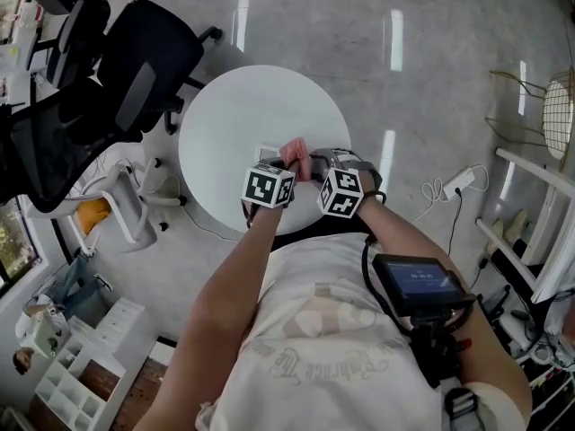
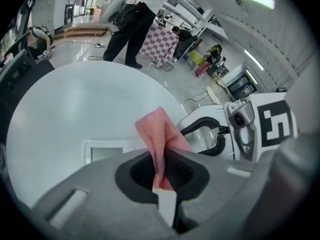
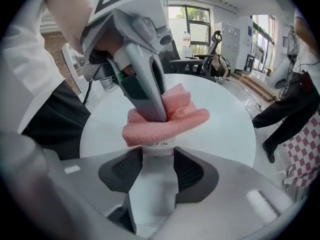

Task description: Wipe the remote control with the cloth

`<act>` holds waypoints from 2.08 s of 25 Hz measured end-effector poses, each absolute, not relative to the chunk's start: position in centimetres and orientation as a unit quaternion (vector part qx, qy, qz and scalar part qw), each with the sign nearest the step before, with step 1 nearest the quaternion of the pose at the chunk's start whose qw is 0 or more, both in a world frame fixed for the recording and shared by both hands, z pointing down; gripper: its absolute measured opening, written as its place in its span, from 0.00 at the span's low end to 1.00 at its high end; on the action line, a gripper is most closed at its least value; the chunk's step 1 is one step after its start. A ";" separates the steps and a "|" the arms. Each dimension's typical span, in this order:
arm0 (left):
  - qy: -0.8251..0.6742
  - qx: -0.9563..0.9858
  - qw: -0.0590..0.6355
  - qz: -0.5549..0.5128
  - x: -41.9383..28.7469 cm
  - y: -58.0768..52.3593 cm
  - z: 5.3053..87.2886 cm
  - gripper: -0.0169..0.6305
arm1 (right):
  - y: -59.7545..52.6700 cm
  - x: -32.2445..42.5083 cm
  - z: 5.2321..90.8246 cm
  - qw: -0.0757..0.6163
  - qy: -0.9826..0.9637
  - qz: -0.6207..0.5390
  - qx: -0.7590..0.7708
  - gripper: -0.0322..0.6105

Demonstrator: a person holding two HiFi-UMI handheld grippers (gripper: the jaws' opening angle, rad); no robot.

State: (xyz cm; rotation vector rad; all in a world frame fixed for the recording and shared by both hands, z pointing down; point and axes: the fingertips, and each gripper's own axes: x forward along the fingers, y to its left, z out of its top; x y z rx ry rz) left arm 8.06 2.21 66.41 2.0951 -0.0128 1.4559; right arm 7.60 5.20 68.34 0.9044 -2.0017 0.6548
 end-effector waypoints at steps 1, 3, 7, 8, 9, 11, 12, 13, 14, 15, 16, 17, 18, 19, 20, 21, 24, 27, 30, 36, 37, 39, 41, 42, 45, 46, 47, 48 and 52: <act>-0.010 0.786 0.293 0.545 7.8 1.9 66.4 0.05 | 5.2 7.7 68.3 0.413 -0.796 0.260 0.359 0.37; -0.021 0.785 0.296 0.543 7.3 1.3 66.5 0.05 | 5.3 7.8 68.4 0.413 -0.796 0.259 0.359 0.37; -0.040 0.782 0.298 0.546 6.2 0.0 66.8 0.05 | 5.4 7.9 68.4 0.413 -0.796 0.260 0.358 0.37; -0.042 0.782 0.298 0.546 6.1 -0.3 66.8 0.05 | 5.4 8.0 68.4 0.414 -0.796 0.259 0.357 0.37; -0.045 0.781 0.298 0.546 5.9 -0.5 66.8 0.05 | 5.4 8.0 68.4 0.414 -0.797 0.259 0.357 0.37; -0.051 0.781 0.298 0.546 5.8 -1.0 66.8 0.05 | 5.3 8.1 68.3 0.414 -0.796 0.258 0.357 0.37; -0.054 0.781 0.298 0.546 5.8 -1.3 66.8 0.05 | 5.2 8.1 68.3 0.415 -0.796 0.258 0.357 0.37; -0.059 0.781 0.297 0.547 5.7 -1.7 66.8 0.05 | 5.2 8.2 68.3 0.415 -0.796 0.257 0.357 0.37; -0.065 0.780 0.295 0.548 5.6 -2.1 66.8 0.05 | 5.1 8.3 68.3 0.416 -0.796 0.257 0.357 0.37; -0.072 0.780 0.292 0.549 5.3 -2.7 66.9 0.05 | 5.1 8.3 68.3 0.417 -0.796 0.256 0.356 0.37; -0.080 0.778 0.292 0.550 5.0 -3.3 67.0 0.05 | 5.1 8.4 68.3 0.418 -0.796 0.256 0.355 0.37; -0.088 0.776 0.292 0.552 4.6 -4.0 67.1 0.05 | 5.1 8.4 68.3 0.418 -0.796 0.256 0.355 0.37; -0.095 0.774 0.292 0.554 4.1 -4.7 67.2 0.05 | 5.1 8.5 68.3 0.419 -0.796 0.255 0.354 0.37; -0.101 0.771 0.293 0.556 3.7 -5.4 67.2 0.05 | 5.0 8.5 68.3 0.419 -0.796 0.255 0.354 0.37; -0.106 0.769 0.294 0.557 3.3 -6.1 67.3 0.05 | 5.0 8.6 68.3 0.419 -0.796 0.256 0.353 0.37; -0.110 0.767 0.294 0.559 3.0 -6.7 67.4 0.05 | 5.0 8.6 68.3 0.419 -0.797 0.256 0.353 0.37; -0.100 0.767 0.286 0.566 3.1 -6.8 67.4 0.05 | 5.0 8.7 68.3 0.419 -0.797 0.257 0.351 0.37; -0.057 0.776 0.281 0.562 4.6 -4.6 67.2 0.05 | 5.0 8.7 68.2 0.420 -0.797 0.256 0.350 0.37; -0.030 0.783 0.275 0.556 6.1 -2.4 66.9 0.05 | 5.0 8.7 68.2 0.421 -0.797 0.257 0.350 0.37; -0.014 0.791 0.277 0.546 7.3 -1.1 66.5 0.05 | 5.3 8.9 68.4 0.421 -0.792 0.260 0.357 0.37; -0.006 0.792 0.277 0.544 7.6 -0.7 66.3 0.05 | 5.2 8.8 68.4 0.422 -0.792 0.260 0.357 0.37; 0.014 0.795 0.279 0.539 8.4 0.4 66.0 0.05 | 5.1 8.8 68.3 0.423 -0.792 0.259 0.357 0.37; 0.039 0.798 0.285 0.530 9.6 1.9 65.6 0.05 | 5.0 8.8 68.3 0.423 -0.792 0.259 0.356 0.37; 0.055 0.799 0.289 0.524 10.2 2.8 65.5 0.05 | 4.9 8.9 68.3 0.424 -0.792 0.259 0.355 0.37; 0.105 0.799 0.311 0.503 11.8 5.5 64.9 0.05 | 5.0 9.0 68.5 0.426 -0.791 0.260 0.353 0.37; 0.115 0.798 0.323 0.495 12.0 6.0 64.8 0.05 | 5.1 9.0 68.6 0.427 -0.791 0.260 0.353 0.37; 0.118 0.798 0.335 0.488 12.1 6.2 64.7 0.05 | 5.1 9.0 68.6 0.427 -0.791 0.260 0.353 0.37; 0.114 0.798 0.344 0.482 11.9 6.0 64.8 0.05 | 5.2 9.0 68.6 0.428 -0.791 0.259 0.352 0.37; 0.055 0.803 0.354 0.476 10.0 2.5 65.5 0.05 | 5.1 9.1 68.6 0.430 -0.791 0.258 0.351 0.37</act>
